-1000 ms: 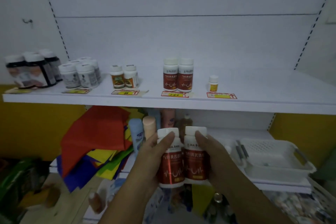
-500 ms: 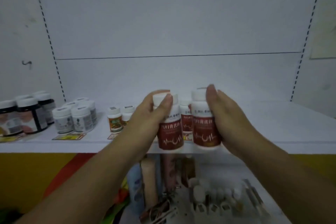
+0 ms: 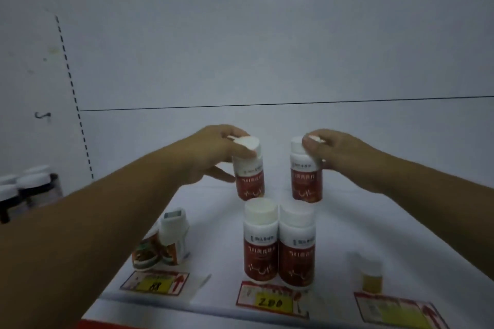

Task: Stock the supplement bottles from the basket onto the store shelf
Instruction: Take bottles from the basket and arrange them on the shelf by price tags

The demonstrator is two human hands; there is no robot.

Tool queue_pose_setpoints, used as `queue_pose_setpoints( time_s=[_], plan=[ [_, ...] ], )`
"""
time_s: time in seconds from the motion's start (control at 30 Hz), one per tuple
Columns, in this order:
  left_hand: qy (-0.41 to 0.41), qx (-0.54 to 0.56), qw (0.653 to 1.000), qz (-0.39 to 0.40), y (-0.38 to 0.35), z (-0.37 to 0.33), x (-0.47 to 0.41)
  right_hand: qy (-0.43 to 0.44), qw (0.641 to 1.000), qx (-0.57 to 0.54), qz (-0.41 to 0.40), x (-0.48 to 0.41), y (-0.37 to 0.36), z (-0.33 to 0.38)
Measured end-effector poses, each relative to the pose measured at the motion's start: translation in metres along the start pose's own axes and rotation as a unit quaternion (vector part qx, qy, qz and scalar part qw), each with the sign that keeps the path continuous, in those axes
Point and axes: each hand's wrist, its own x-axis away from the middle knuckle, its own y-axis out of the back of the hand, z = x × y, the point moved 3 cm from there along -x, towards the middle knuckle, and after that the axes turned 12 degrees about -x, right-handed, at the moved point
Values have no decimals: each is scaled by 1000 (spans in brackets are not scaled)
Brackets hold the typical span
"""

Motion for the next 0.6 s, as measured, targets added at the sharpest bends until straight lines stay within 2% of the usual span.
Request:
queue_pose_setpoints(
  time_s=[0.13,0.27,0.5,0.6],
  plan=[
    [64,-44,992,95,-30,27,-24,-75,991,7,108,-3,-14,-35],
    [96,-62,978,175,-45,44,-33,-115,983,-30,139,-7,-20,-57],
    [101,-36,974,198,-49,50,-33,-143,970,-25,193,-5,-22,-64],
    [93,-63,979,173,-46,42,-30,-145,970,5,194,0,-24,-57]
  ],
)
